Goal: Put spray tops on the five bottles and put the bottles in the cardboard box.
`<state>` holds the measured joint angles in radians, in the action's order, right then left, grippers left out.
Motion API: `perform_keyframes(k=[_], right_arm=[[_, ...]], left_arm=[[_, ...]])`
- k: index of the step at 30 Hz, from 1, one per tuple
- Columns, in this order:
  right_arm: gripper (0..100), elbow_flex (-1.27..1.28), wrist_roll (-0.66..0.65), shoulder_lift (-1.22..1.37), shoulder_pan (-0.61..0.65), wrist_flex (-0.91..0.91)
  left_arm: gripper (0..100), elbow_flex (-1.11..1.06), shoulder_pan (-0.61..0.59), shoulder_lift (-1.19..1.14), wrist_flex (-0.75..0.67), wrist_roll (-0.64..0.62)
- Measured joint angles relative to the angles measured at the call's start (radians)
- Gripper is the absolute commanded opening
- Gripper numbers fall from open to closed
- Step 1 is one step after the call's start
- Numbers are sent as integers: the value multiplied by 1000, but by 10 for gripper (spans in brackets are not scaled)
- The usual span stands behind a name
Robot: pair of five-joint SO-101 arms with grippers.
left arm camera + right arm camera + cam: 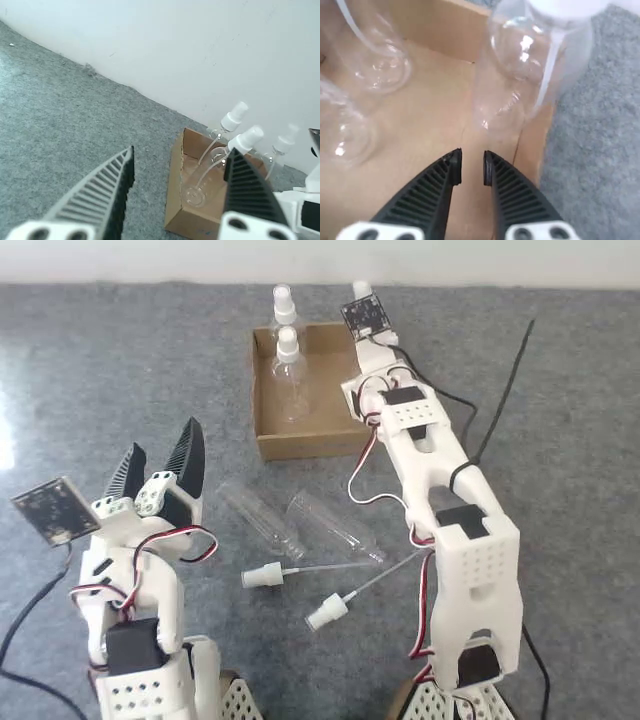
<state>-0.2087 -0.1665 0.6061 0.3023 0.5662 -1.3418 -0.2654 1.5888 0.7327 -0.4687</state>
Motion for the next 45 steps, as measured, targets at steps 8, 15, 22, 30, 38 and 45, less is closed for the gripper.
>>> perform_keyframes(k=[8, 15, 22, 30, 38, 45], right_arm=[[44, 0, 0, -172, 20, 244], [44, 0, 0, -305, 58, 431], [44, 0, -38, -462, 87, 626], [44, 0, -120, -591, 176, 835], [51, 0, -126, -672, 259, 1031], [203, 144, -107, -689, 324, 1028]], left_arm=[[271, 0, 0, 0, 0, 0], [271, 0, 0, 0, 0, 0], [271, 0, 0, 0, 0, 0], [271, 0, 0, 0, 0, 0], [271, 0, 0, 0, 0, 0], [271, 0, 0, 0, 0, 0]])
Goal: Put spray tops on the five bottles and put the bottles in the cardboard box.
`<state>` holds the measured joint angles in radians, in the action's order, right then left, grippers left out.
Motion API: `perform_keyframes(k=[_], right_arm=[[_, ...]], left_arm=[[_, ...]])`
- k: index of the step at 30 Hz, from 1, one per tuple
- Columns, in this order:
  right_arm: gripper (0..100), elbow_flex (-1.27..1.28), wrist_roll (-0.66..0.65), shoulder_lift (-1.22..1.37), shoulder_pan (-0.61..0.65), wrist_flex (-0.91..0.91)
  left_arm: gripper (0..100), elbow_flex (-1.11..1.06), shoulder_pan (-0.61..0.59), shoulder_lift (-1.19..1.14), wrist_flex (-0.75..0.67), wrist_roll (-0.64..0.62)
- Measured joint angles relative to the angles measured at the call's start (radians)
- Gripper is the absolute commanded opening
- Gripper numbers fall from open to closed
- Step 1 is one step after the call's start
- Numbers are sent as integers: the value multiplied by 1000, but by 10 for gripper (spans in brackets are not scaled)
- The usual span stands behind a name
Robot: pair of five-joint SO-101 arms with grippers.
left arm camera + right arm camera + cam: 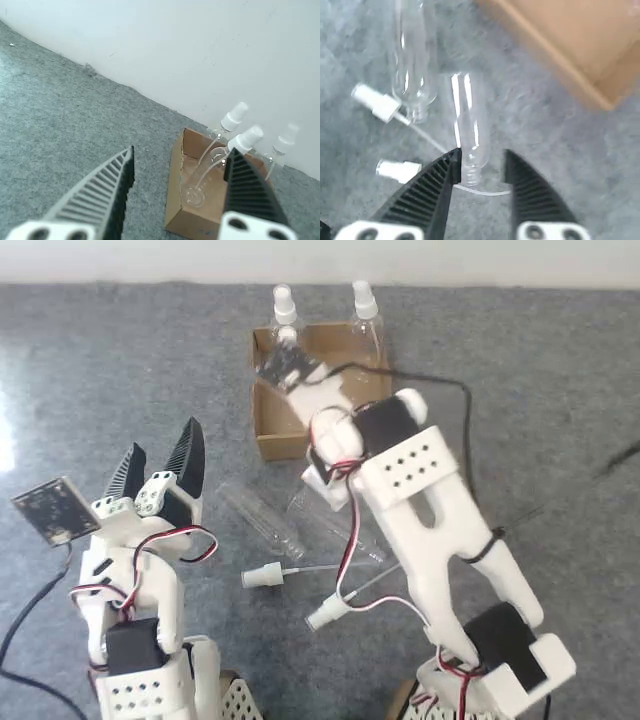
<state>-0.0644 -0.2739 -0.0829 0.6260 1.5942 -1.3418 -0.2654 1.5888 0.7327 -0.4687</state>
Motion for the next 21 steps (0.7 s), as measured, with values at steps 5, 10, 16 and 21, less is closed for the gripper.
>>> perform_keyframes(k=[5, 10, 16, 21], right_arm=[[201, 172, 2, 0, 46, -120], [203, 287, 2, 0, 83, -253], [260, 361, 2, 0, 87, -359], [318, 427, 2, 0, 86, -425]], left_arm=[[271, 0, 0, 0, 0, 0], [271, 0, 0, 0, 0, 0], [271, 0, 0, 0, 0, 0], [271, 0, 0, 0, 0, 0]])
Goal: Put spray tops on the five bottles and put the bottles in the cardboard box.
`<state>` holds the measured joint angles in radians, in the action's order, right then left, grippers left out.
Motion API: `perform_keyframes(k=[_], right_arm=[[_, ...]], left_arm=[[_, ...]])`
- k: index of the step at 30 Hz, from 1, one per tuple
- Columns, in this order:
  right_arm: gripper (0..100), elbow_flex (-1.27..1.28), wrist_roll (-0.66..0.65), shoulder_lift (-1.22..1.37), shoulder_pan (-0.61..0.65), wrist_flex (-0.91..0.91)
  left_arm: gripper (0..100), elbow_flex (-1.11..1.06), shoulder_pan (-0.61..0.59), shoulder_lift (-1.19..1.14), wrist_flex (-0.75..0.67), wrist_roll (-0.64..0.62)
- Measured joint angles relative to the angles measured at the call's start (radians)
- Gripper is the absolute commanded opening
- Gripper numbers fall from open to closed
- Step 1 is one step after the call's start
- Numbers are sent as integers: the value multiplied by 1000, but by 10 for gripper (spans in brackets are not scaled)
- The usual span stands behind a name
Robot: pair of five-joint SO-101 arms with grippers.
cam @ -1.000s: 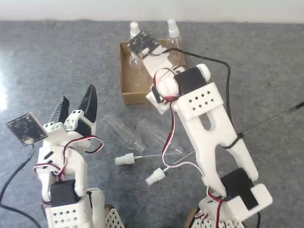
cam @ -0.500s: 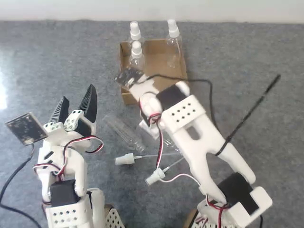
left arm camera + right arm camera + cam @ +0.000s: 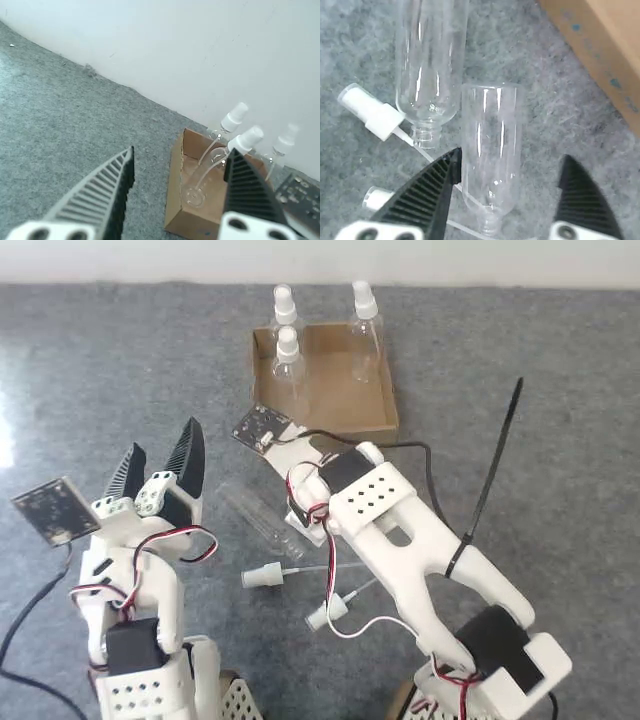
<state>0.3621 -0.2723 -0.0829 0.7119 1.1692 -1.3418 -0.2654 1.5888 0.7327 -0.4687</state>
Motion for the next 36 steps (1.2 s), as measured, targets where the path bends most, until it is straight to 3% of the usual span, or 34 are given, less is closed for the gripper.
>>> perform_keyframes(k=[9, 19, 27, 36], right_arm=[[300, 31, 0, 6, 0, -54], [296, -55, 0, 221, 0, -32], [85, -107, 0, 285, 2, -12], [63, -115, 0, 285, -2, 8]], left_arm=[[271, 0, 0, 0, 0, 0], [271, 0, 0, 0, 0, 0], [271, 0, 0, 0, 0, 0], [271, 0, 0, 0, 0, 0]])
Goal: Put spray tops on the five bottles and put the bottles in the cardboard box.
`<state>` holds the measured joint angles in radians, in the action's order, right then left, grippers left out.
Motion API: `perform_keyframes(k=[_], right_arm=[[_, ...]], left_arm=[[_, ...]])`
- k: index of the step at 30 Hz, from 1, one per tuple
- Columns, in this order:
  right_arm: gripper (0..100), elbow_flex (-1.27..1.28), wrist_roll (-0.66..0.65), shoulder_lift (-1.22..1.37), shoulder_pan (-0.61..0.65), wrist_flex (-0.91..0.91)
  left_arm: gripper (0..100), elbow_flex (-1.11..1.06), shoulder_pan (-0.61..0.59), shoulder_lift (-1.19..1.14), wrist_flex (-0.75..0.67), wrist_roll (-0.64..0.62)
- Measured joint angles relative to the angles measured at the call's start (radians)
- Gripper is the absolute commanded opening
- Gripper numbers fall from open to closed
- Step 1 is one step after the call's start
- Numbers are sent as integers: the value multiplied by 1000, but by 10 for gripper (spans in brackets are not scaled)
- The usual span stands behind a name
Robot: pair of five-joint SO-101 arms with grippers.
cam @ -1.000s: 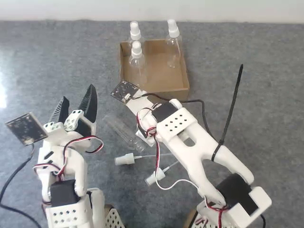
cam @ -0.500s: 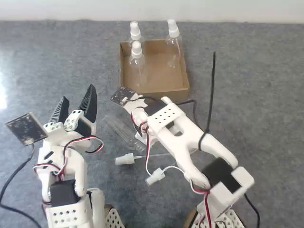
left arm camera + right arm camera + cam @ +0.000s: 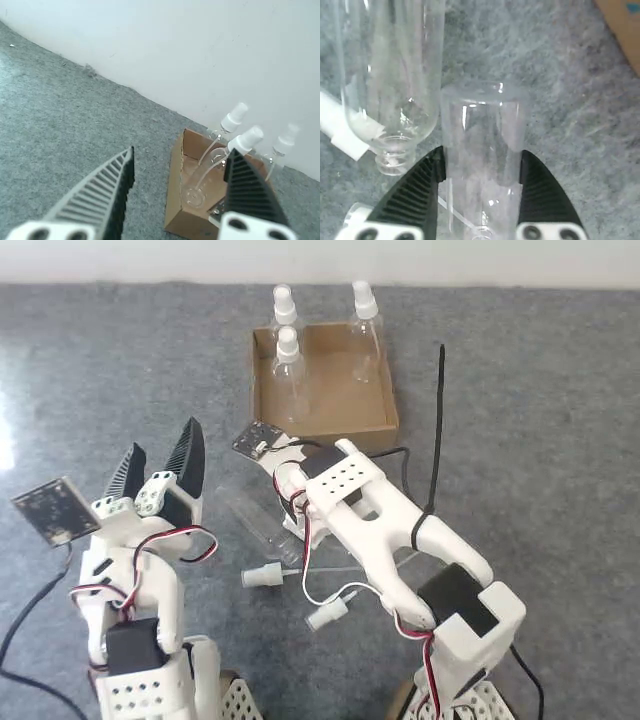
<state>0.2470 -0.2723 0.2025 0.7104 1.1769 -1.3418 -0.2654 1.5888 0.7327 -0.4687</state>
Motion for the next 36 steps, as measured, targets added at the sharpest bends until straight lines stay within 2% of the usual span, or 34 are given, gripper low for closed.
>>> perform_keyframes(k=[8, 23, 26, 33, 36], right_arm=[[63, 0, 0, -166, -9, 118], [63, 0, 3, -496, -227, 127], [63, 0, 101, -560, -272, 127], [64, 29, 508, -651, -307, 127], [64, 74, 580, -678, -319, 127]], left_arm=[[271, 0, 0, 0, 0, 0], [271, 0, 0, 0, 0, 0], [271, 0, 0, 0, 0, 0], [271, 0, 0, 0, 0, 0], [271, 0, 0, 0, 0, 0]])
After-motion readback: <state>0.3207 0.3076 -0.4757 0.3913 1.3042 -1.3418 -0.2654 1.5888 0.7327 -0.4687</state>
